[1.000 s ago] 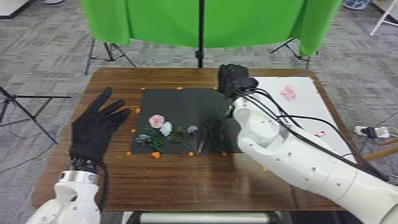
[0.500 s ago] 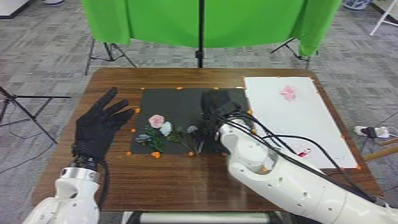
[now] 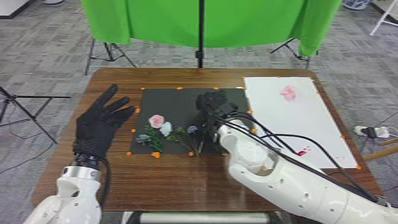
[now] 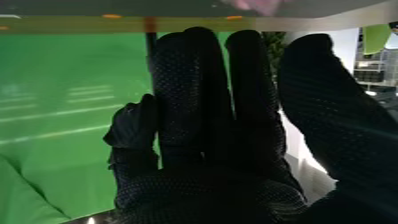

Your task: Arrange flowers

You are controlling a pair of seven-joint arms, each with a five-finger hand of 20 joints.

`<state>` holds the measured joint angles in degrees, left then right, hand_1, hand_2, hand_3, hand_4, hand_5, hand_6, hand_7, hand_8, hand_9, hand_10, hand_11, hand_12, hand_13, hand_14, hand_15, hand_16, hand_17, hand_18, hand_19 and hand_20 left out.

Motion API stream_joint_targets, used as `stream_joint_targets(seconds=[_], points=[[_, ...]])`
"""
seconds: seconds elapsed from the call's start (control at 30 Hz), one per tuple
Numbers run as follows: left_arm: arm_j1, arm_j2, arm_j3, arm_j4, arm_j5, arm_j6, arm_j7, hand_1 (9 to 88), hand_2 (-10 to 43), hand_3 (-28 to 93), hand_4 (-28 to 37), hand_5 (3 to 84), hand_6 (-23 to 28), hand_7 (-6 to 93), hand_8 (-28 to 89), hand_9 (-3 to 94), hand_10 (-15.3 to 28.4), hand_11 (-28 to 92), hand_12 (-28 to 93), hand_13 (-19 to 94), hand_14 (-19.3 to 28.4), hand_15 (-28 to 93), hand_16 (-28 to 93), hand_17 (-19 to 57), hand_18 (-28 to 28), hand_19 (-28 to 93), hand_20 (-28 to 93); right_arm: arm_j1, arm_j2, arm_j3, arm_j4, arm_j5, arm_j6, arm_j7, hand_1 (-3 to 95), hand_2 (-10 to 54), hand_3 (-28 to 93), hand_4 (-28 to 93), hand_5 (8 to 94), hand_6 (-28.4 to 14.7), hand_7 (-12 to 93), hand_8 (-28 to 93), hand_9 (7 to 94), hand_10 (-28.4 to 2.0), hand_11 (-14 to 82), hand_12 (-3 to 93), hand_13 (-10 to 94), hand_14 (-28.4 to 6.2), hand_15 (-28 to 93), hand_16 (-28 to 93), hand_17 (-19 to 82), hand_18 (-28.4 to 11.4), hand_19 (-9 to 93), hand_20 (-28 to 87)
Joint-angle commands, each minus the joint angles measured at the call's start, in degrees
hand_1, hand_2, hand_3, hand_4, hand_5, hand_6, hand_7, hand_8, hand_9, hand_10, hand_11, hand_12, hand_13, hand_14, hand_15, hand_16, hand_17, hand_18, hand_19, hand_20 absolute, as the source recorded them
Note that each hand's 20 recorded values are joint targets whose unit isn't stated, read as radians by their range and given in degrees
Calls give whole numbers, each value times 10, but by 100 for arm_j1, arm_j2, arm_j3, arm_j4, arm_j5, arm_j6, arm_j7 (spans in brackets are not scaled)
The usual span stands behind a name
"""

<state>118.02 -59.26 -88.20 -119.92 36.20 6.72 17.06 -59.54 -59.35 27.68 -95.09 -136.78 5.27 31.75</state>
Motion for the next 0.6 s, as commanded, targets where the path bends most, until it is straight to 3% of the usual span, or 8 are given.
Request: stream_joint_targets(seconds=[0.03, 0.13, 0.23, 0.37, 0.53, 0.6], points=[[19, -50, -4, 34, -6, -27, -37, 237, 60, 788, -266, 326, 61, 137, -105, 328, 190, 249, 125, 264, 274, 547, -74, -67, 284, 523, 269, 115, 205, 127, -155, 26, 175, 96, 365, -95, 833, -283, 643, 4, 175, -141, 638, -146, 222, 141, 559, -125, 707, 106, 237, -217, 932, 514], [33, -100, -34, 29, 10, -22, -103, 237, 60, 787, -265, 325, 61, 137, -105, 328, 190, 250, 126, 264, 274, 547, -74, -67, 284, 524, 269, 251, 460, 255, -126, 270, 411, 337, 358, -95, 835, -283, 642, 4, 174, -141, 636, -148, 220, 141, 557, -127, 708, 103, 235, -216, 932, 516], [51, -90, -26, 20, -9, 22, -85, 237, 60, 788, -265, 325, 60, 137, -105, 328, 190, 250, 125, 263, 274, 548, -74, -67, 284, 524, 270, 693, 887, 127, 114, 669, 547, 757, 346, -95, 835, -283, 623, -1, 170, -140, 622, -152, 217, 141, 546, -132, 712, 100, 234, -216, 932, 517], [156, -73, -15, -25, -16, 64, -63, 236, 60, 787, -266, 325, 61, 138, -105, 329, 191, 250, 125, 264, 274, 547, -74, -67, 284, 524, 269, 1045, 1177, 289, 634, 1480, 327, 1146, 325, -95, 841, -283, 550, -17, 161, -136, 550, -174, 206, 138, 495, -142, 723, 88, 219, -215, 927, 514], [127, 3, 52, 13, -65, 57, 11, 236, 61, 787, -267, 325, 61, 137, -106, 328, 190, 250, 125, 264, 273, 548, -74, -67, 284, 524, 269, 1227, 1270, 485, 1197, 1974, 42, 1504, 308, -95, 840, -283, 463, -18, 152, -132, 446, -201, 172, 131, 442, -150, 756, 65, 202, -207, 931, 539], [159, 48, 40, 8, -99, 121, 74, 236, 61, 787, -267, 325, 61, 137, -106, 327, 189, 250, 125, 263, 274, 548, -74, -67, 284, 524, 269, 1205, 1103, 659, 1444, 1980, -247, 1623, 295, -95, 836, -283, 429, -19, 149, -133, 382, -228, 145, 129, 384, -167, 751, 45, 192, -202, 930, 537]])
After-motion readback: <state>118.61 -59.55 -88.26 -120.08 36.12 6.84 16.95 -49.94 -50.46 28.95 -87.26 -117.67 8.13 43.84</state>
